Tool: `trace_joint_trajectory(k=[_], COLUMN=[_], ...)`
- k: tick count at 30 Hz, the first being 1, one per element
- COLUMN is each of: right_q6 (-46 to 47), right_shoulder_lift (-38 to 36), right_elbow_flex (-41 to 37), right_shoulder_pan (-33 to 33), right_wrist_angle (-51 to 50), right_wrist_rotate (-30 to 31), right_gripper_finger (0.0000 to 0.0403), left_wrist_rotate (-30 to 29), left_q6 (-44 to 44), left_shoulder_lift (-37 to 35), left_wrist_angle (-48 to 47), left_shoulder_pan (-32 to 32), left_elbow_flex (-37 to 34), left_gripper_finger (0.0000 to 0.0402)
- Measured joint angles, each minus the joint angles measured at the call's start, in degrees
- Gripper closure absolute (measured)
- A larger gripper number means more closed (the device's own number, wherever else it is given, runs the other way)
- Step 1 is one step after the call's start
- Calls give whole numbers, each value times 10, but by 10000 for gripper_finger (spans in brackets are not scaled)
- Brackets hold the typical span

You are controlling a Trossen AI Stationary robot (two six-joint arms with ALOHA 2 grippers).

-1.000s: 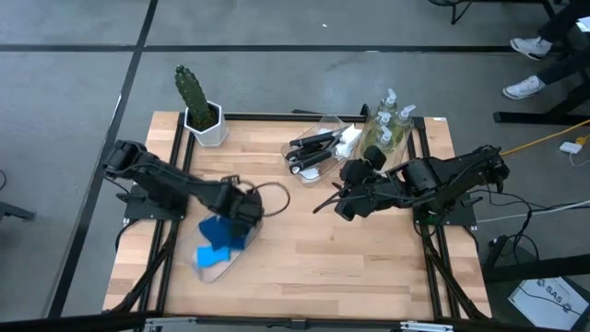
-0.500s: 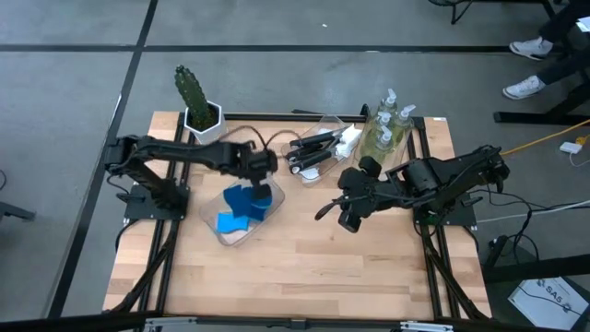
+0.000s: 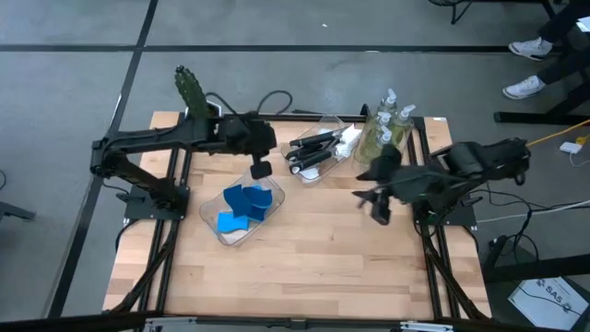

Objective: Pick & Place Kitchen Sink Supplies
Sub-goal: Return to Home Position

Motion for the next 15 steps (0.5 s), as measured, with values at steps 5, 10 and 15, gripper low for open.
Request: trace_joint_trajectory(k=[5,10,15], right_q6=[-6,-31,-73], right_shoulder_lift=[-91,-210,-334], right_elbow_flex=[-90,-275,-490], right_shoulder_pan=[17,26,27], right_wrist_angle=[63,243,507], right_wrist_rotate=[34,59,38], right_gripper_finger=[207,207,207], left_wrist_rotate=[0,-26,-38], left_q6=[15,20,52], left_shoulder_lift=[-18,-23,-23], left_wrist_angle=[45,67,106], left_shoulder_pan=[7,7,7], left_elbow_flex=[6,6,6], left_gripper_finger=[396,393,391])
